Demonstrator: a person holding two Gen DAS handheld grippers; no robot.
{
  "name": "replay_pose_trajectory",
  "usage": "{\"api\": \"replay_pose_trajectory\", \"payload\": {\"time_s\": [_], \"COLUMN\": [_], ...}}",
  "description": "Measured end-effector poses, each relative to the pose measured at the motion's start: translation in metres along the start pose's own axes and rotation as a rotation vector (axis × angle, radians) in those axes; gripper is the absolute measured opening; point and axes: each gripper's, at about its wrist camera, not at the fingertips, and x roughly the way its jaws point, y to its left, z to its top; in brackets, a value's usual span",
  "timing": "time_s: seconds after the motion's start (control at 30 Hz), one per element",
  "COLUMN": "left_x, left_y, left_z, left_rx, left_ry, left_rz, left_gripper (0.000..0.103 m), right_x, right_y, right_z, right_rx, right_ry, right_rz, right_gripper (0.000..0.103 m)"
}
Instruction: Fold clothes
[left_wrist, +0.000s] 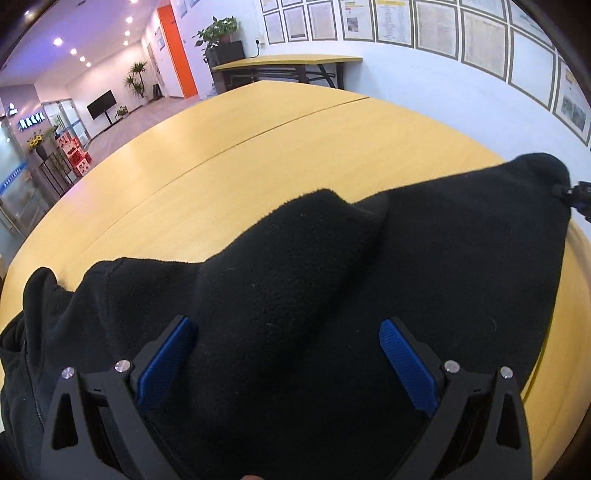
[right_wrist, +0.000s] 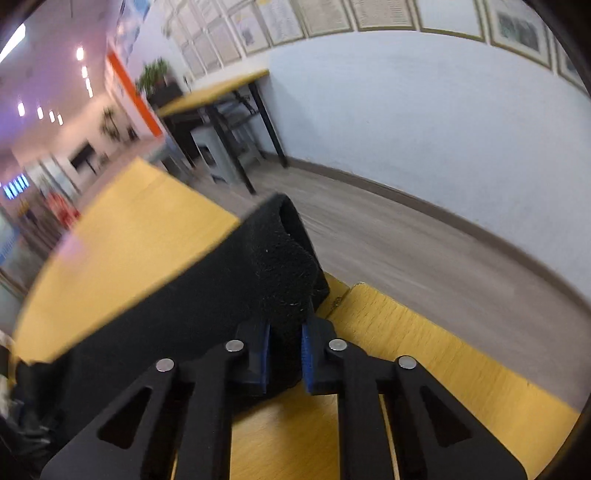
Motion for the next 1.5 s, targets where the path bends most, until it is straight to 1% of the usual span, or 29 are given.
{"api": "replay_pose_trajectory", "payload": {"time_s": [0.03, 0.13, 0.2, 0.27, 0.33, 0.4, 0.47, 0.53, 0.57, 0.6, 0.67, 0.7, 0.73, 0.77, 0.83, 0.9, 0.97, 1.03, 1.07, 1.17, 1.2, 1.3, 1.33, 1.37, 1.4, 1.43, 1.47, 1.5], "left_x": [0.000, 0.000, 0.008, 0.014, 0.020, 0.019, 0.009, -0.020, -0.049, -0.078, -0.136, -0.162, -0.196, -0.227, -0.282, -0.326, -0.351, -0.377, -0.387, -0.415, -0.422, -0.442, -0.445, -0.448, -0.450, -0.449, -0.444, -0.439], "left_y": [-0.002, -0.009, -0.015, -0.015, -0.014, -0.014, -0.011, 0.007, 0.027, 0.050, 0.097, 0.119, 0.147, 0.163, 0.206, 0.249, 0.285, 0.307, 0.322, 0.347, 0.353, 0.376, 0.383, 0.390, 0.394, 0.397, 0.398, 0.399], "left_z": [0.001, 0.003, 0.003, 0.005, 0.012, 0.013, 0.010, 0.001, -0.008, -0.021, -0.047, -0.062, -0.085, -0.113, -0.162, -0.206, -0.245, -0.280, -0.303, -0.342, -0.349, -0.367, -0.370, -0.372, -0.370, -0.366, -0.361, -0.355], "left_rx": [0.010, 0.053, 0.073, 0.054, 0.037, 0.059, 0.071, 0.033, -0.022, -0.085, -0.211, -0.263, -0.317, -0.352, -0.415, -0.465, -0.491, -0.507, -0.510, -0.519, -0.524, -0.548, -0.557, -0.566, -0.569, -0.565, -0.553, -0.540], "left_ry": [-0.005, -0.018, -0.014, -0.018, -0.008, 0.006, 0.028, -0.006, -0.052, -0.092, -0.171, -0.200, -0.225, -0.239, -0.257, -0.246, -0.231, -0.218, -0.210, -0.217, -0.223, -0.256, -0.270, -0.284, -0.304, -0.318, -0.323, -0.328], "left_rz": [-0.006, -0.016, -0.069, -0.133, -0.168, -0.170, -0.163, -0.152, -0.148, -0.129, -0.089, -0.062, -0.019, 0.015, 0.083, 0.129, 0.142, 0.152, 0.159, 0.184, 0.186, 0.197, 0.198, 0.198, 0.188, 0.165, 0.142, 0.119], "left_gripper": [0.103, 0.103, 0.103, 0.103, 0.103, 0.103, 0.102, 0.100, 0.100, 0.100, 0.100, 0.100, 0.100, 0.102, 0.103, 0.103, 0.103, 0.103, 0.103, 0.103, 0.103, 0.103, 0.103, 0.103, 0.103, 0.103, 0.103, 0.103], "right_x": [-0.011, -0.052, -0.080, -0.107, -0.135, -0.162, -0.190, -0.219, -0.228, -0.254, -0.283, -0.290, -0.298, -0.294, -0.284, -0.275, -0.257, -0.203, -0.181, -0.123, -0.105, -0.076, -0.073, -0.071, -0.060, -0.050, -0.050, -0.050], "right_y": [-0.001, 0.013, 0.023, 0.032, 0.042, 0.051, 0.086, 0.125, 0.151, 0.191, 0.245, 0.279, 0.314, 0.343, 0.402, 0.460, 0.501, 0.547, 0.565, 0.611, 0.625, 0.652, 0.659, 0.666, 0.667, 0.668, 0.668, 0.668], "right_z": [0.001, -0.005, -0.009, -0.013, -0.017, -0.022, -0.011, -0.001, 0.002, -0.004, -0.019, -0.033, -0.047, -0.070, -0.116, -0.162, -0.211, -0.253, -0.278, -0.357, -0.384, -0.435, -0.446, -0.457, -0.463, -0.469, -0.467, -0.465], "right_rx": [0.016, -0.027, -0.056, -0.085, -0.115, -0.144, -0.188, -0.235, -0.267, -0.329, -0.426, -0.475, -0.525, -0.559, -0.622, -0.685, -0.725, -0.754, -0.763, -0.810, -0.830, -0.897, -0.916, -0.934, -0.949, -0.964, -0.969, -0.974], "right_ry": [-0.031, -0.107, -0.157, -0.208, -0.258, -0.308, -0.371, -0.425, -0.446, -0.477, -0.500, -0.498, -0.496, -0.460, -0.384, -0.306, -0.227, -0.113, -0.052, 0.112, 0.164, 0.243, 0.252, 0.261, 0.283, 0.305, 0.320, 0.335], "right_rz": [0.029, 0.044, 0.053, 0.062, 0.072, 0.081, 0.178, 0.291, 0.348, 0.430, 0.538, 0.598, 0.657, 0.704, 0.795, 0.886, 0.924, 0.960, 0.972, 0.985, 0.985, 0.999, 0.994, 0.988, 0.976, 0.964, 0.967, 0.972], "right_gripper": [0.010, 0.010, 0.010, 0.010, 0.010, 0.010, 0.010, 0.010, 0.010, 0.010, 0.010, 0.010, 0.011, 0.011, 0.011, 0.011, 0.011, 0.011, 0.011, 0.011, 0.011, 0.012, 0.012, 0.013, 0.015, 0.016, 0.018, 0.027]}}
